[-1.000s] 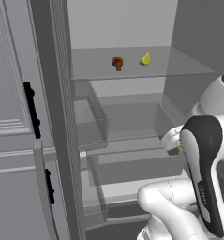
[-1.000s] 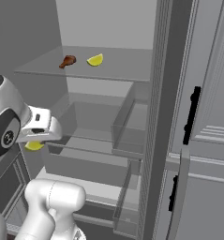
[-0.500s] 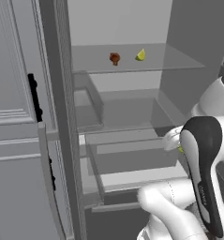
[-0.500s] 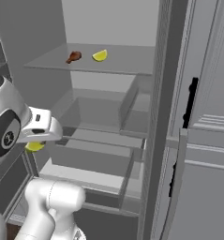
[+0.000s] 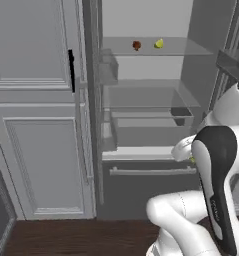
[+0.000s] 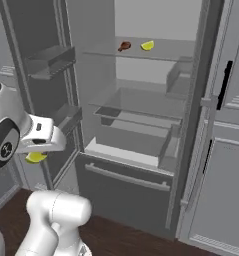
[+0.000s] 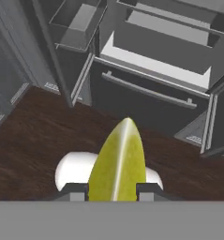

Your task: Place one lemon wedge and one chicken drumstick in each tupperware on the nearby counter, to pack two identical lunches.

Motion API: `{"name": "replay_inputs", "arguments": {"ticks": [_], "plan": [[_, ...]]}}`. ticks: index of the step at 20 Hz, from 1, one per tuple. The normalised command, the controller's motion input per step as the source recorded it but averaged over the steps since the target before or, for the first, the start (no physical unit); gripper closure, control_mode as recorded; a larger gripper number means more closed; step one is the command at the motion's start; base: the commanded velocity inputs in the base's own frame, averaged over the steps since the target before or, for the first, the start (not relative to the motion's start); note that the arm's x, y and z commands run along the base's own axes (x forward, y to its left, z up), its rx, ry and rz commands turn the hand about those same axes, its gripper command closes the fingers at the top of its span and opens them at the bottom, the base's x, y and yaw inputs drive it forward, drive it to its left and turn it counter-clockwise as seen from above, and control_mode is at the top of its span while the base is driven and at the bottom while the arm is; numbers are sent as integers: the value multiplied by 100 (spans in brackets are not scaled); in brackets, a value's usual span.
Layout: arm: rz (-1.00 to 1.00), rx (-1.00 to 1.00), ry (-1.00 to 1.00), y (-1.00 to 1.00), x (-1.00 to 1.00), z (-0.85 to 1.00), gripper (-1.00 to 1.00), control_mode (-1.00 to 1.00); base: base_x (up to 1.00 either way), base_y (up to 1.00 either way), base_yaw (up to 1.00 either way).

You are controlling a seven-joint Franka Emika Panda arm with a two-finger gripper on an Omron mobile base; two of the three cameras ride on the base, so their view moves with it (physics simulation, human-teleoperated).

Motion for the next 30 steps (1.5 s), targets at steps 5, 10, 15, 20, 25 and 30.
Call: {"name": "replay_inputs", "arguments": {"ticks": [5, 10, 15, 20, 25, 30], "plan": [[0, 0, 0, 0, 0, 0, 100, 100, -67, 64, 77], [0, 0, 0, 0, 0, 0, 100, 100, -14, 68, 67], [0, 0, 0, 0, 0, 0, 100, 100, 92, 19, 42], [0, 0, 0, 0, 0, 0, 100, 100, 100, 0, 28], [0, 0, 0, 0, 0, 0, 100, 100, 72, 1, 25], [0, 0, 0, 0, 0, 0, 100, 100, 62, 1, 30]]}}
